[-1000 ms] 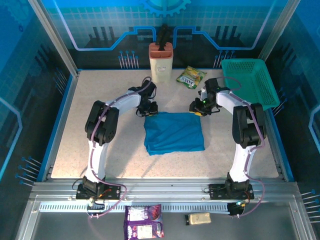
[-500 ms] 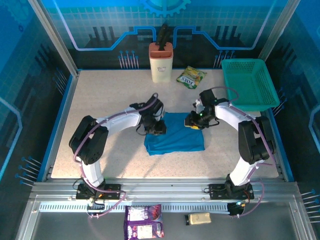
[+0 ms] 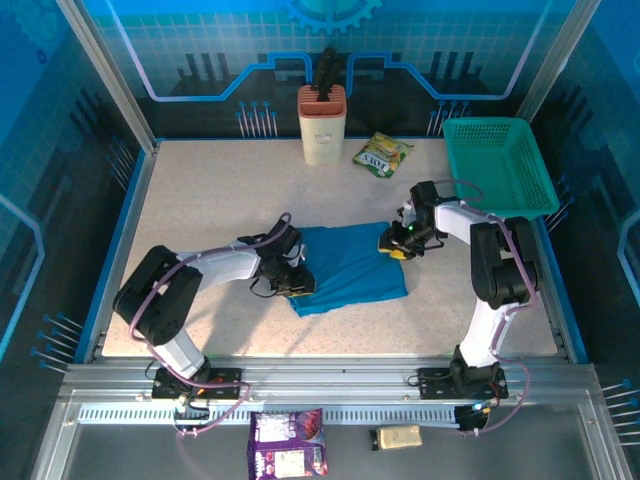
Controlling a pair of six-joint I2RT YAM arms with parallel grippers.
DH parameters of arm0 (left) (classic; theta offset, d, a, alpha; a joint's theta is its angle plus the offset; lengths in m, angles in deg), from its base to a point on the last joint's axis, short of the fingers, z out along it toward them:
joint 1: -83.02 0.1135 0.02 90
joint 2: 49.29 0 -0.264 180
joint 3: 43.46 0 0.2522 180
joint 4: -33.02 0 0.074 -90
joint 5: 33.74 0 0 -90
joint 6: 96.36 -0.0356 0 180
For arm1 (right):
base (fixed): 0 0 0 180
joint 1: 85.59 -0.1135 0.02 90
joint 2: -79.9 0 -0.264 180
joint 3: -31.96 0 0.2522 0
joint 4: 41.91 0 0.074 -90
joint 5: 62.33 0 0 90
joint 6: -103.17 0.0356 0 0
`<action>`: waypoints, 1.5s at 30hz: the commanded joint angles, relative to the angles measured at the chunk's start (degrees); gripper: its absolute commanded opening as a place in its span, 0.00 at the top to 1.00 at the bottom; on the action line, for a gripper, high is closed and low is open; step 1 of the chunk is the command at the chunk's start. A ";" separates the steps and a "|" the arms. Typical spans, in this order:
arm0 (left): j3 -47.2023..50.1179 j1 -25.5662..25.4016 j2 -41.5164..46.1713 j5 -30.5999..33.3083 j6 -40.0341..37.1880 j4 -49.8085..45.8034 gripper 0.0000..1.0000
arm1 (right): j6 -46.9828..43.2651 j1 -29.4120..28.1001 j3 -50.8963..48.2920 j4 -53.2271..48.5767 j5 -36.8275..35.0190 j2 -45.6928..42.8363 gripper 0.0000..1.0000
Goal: Fold the inside-out t-shirt
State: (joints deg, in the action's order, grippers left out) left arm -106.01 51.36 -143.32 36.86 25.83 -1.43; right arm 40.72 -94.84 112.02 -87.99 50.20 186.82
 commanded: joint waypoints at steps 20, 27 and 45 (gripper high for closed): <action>7.38 -4.86 6.74 3.08 6.58 -7.13 0.85 | -3.96 -2.25 -4.32 -8.27 -4.22 -5.59 0.61; 11.02 1.23 16.10 8.35 5.17 -13.53 0.84 | -2.90 -5.07 -9.06 -8.57 -5.78 -7.65 0.60; -18.06 -4.51 2.02 10.72 4.53 -17.47 0.81 | -4.51 0.14 -10.84 -10.75 -1.79 -22.24 0.60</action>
State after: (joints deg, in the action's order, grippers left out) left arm -120.37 49.33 -136.81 44.77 29.76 -16.88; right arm 37.42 -95.87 102.25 -97.54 45.91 165.97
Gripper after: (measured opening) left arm 0.184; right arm 0.404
